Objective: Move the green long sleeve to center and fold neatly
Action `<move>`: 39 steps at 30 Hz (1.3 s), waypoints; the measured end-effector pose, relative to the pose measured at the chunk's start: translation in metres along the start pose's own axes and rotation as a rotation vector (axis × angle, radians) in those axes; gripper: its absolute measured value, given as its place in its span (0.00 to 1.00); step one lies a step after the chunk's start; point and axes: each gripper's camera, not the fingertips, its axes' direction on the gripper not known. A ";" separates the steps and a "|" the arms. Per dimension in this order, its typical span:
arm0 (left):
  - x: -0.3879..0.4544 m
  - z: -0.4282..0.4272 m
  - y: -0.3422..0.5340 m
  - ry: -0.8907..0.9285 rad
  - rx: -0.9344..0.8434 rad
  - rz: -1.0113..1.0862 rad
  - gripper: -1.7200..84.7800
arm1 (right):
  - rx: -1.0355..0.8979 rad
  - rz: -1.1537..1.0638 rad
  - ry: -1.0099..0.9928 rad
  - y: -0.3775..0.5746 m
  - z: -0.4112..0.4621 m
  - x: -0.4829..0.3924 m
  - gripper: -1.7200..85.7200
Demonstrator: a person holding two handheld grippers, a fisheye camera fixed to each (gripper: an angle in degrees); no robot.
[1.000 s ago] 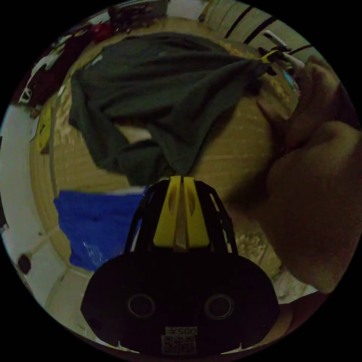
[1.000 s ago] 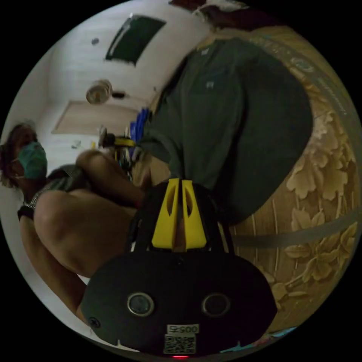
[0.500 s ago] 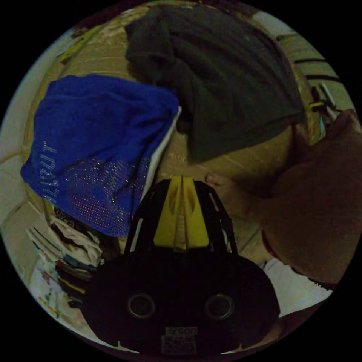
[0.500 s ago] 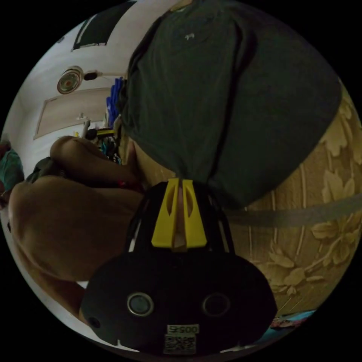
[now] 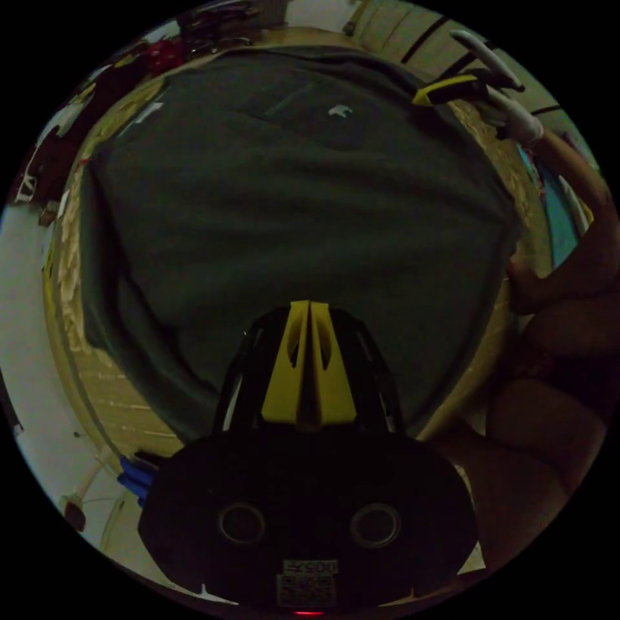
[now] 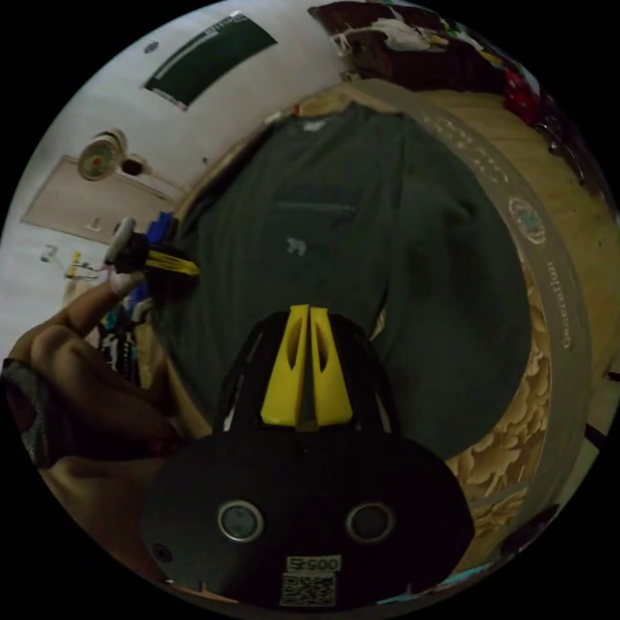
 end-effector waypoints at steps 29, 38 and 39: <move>0.283 -0.079 -0.110 0.099 0.127 0.738 0.01 | 0.125 0.286 0.015 0.147 -0.044 -0.008 0.08; 0.332 -0.060 -0.114 0.254 0.255 0.546 0.01 | 0.072 0.241 0.244 0.137 -0.034 -0.034 0.01; 0.331 -0.058 -0.112 0.280 0.258 0.509 0.02 | 0.097 0.294 0.317 0.139 -0.042 -0.029 0.01</move>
